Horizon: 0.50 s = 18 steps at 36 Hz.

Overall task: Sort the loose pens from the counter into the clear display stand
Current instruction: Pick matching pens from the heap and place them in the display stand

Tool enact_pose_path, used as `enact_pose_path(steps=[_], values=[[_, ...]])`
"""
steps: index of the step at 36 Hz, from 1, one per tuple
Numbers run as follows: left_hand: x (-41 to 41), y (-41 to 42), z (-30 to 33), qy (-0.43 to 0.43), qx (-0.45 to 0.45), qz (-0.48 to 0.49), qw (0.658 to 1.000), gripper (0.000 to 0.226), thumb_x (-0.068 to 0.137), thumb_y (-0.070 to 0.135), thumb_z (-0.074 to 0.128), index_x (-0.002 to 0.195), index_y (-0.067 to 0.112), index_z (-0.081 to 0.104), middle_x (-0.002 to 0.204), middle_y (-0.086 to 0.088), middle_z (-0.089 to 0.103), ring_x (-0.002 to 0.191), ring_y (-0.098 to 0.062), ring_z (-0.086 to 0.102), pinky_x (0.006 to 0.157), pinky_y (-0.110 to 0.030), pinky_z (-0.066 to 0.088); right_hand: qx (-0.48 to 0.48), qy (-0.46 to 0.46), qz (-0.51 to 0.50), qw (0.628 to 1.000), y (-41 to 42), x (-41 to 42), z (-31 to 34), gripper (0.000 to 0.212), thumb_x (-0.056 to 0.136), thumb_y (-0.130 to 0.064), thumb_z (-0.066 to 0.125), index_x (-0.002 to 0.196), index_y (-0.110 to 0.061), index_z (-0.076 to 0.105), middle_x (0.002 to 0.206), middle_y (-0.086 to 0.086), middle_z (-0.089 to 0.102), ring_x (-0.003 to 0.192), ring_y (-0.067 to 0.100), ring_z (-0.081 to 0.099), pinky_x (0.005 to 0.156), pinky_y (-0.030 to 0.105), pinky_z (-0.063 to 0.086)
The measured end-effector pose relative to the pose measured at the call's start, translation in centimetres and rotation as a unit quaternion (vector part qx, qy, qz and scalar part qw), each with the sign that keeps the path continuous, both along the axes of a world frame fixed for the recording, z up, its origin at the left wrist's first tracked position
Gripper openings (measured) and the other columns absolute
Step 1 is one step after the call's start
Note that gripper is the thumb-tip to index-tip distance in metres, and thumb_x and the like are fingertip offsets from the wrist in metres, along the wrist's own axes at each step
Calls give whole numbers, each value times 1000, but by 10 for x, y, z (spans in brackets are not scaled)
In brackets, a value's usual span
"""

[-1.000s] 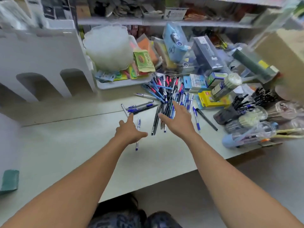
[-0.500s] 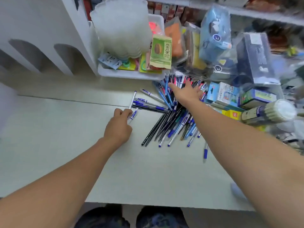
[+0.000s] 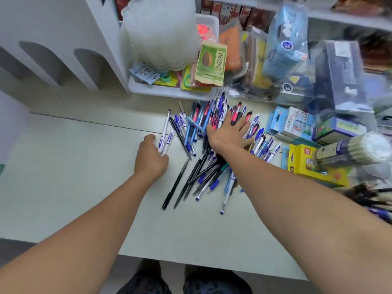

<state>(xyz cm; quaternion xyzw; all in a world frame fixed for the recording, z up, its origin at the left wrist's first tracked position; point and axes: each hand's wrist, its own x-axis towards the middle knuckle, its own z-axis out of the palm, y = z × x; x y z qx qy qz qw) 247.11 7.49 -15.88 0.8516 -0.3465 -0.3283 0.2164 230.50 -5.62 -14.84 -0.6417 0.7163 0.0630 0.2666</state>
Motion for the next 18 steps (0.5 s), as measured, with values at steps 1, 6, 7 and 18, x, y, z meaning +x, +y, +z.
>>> enact_pose_path(steps=[1, 6, 7, 18], values=[[1, 3, 0, -3, 4, -5, 1000, 67, 88, 10, 67, 148, 11, 37, 122, -14, 55, 93, -22, 48, 79, -29, 38, -2, -2, 5, 1000, 8, 3, -1, 86, 98, -66, 40, 162, -30, -5, 168, 15, -16, 154, 36, -19, 119, 70, -2], [10, 12, 5, 9, 15, -12, 1000, 66, 89, 12, 67, 147, 11, 37, 128, -15, 53, 96, -31, 56, 80, -48, 58, -8, -14, 21, 1000, 35, 16, -4, 88, 96, -71, 40, 162, -31, -3, 168, 15, -16, 154, 35, -19, 119, 69, -4], [11, 12, 7, 13, 16, -13, 1000, 66, 89, 12, 67, 147, 11, 37, 129, -15, 52, 96, -31, 57, 77, -46, 58, -7, -21, 20, 1000, 37, 18, -3, 90, 95, -72, 41, 162, -31, -2, 168, 15, -15, 154, 35, -19, 119, 69, -5], [3, -11, 20, -113, 71, -151, 980, 90, 89, 70, 54, 159, 39, 7, 167, -5, -1, 153, -33, 3, 119, -52, 21, -77, -45, 101, 991, 21, 13, -1, 81, 93, -73, 41, 160, -42, 9, 171, 1, -9, 155, 32, -16, 118, 71, -5]])
